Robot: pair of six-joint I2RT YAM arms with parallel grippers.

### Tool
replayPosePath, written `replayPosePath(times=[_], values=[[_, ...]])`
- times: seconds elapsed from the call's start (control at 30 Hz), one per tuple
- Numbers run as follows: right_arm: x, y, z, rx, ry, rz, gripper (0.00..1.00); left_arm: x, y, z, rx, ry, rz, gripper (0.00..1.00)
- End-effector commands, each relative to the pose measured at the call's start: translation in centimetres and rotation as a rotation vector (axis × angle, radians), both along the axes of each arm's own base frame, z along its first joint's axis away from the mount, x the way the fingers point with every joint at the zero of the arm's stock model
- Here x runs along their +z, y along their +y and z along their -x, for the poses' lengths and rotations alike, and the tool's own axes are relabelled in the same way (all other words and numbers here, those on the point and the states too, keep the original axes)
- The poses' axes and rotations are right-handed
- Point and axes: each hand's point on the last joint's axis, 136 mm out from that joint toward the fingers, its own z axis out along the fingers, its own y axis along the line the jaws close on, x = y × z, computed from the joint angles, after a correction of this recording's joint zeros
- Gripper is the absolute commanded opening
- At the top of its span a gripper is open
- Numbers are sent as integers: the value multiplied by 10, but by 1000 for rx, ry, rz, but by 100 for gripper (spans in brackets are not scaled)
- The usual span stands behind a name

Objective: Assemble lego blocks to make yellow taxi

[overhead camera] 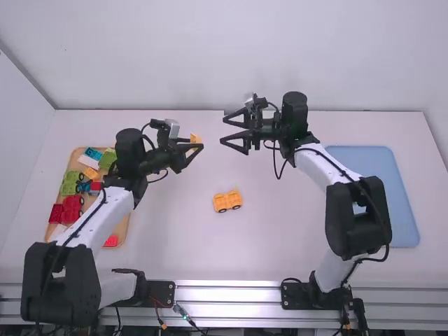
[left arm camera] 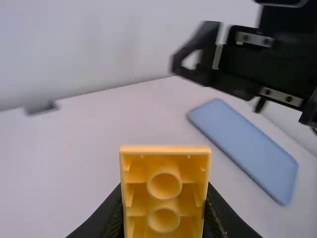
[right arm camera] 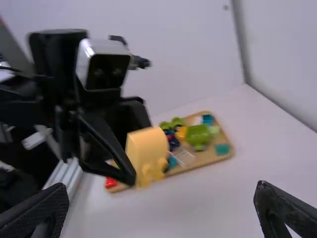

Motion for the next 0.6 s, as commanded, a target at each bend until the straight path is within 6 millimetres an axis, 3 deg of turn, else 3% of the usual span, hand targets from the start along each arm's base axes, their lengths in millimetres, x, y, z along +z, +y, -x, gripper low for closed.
replayPosePath(times=[0.0, 0.33, 0.57], values=[[10, 2, 19, 143, 61, -25, 99, 11, -18, 9, -170, -78, 21, 21], [12, 0, 32, 232, 56, -33, 99, 13, -38, 9, -441, -111, 116, 15], [4, 6, 14, 119, 103, -15, 100, 16, -41, 9, -471, -123, 119, 12]])
